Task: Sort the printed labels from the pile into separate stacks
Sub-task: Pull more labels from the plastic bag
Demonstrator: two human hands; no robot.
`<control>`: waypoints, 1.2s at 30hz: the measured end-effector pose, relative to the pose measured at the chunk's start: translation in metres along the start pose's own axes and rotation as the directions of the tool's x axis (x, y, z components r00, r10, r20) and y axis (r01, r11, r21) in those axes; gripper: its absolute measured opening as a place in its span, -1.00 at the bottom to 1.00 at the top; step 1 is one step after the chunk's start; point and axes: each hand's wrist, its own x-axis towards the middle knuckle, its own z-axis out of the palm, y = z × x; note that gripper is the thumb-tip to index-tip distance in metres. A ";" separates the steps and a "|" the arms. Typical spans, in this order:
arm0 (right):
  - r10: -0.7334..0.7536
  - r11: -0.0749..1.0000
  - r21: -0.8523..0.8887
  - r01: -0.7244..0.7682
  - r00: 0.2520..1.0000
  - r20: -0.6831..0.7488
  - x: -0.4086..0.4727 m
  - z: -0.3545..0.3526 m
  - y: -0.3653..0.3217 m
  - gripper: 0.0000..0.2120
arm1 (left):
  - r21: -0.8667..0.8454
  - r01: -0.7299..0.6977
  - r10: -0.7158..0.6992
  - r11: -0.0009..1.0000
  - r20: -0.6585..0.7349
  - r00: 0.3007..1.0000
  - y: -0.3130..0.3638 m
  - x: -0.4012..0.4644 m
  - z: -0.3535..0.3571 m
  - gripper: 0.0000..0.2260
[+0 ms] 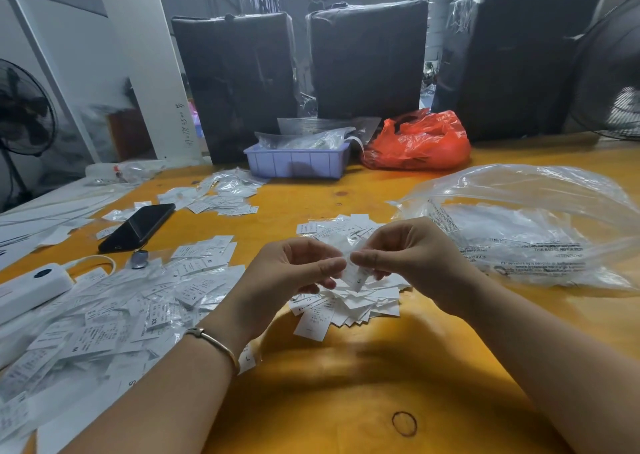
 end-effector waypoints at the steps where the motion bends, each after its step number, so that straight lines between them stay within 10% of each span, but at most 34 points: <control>1: -0.002 1.000 0.008 0.002 1.000 -0.002 0.000 -0.001 0.001 -0.79 | 0.010 0.013 -0.014 1.000 0.017 1.000 0.000 0.000 0.000 -0.78; 22: 0.053 0.999 0.008 -0.053 0.997 -0.049 0.000 -0.004 -0.004 -0.92 | 0.136 -0.052 0.050 0.989 0.021 0.999 -0.002 0.001 -0.004 -0.88; 29: -0.134 0.837 -0.533 0.126 0.991 0.024 0.002 0.000 -0.006 -0.95 | 0.291 -0.041 0.015 0.956 0.090 0.996 -0.002 -0.001 0.003 -0.79; 36: -0.191 0.843 -0.495 0.211 0.977 0.090 0.001 0.001 -0.004 -0.93 | 0.236 -0.136 0.112 0.962 0.109 0.988 -0.003 0.000 0.004 -0.93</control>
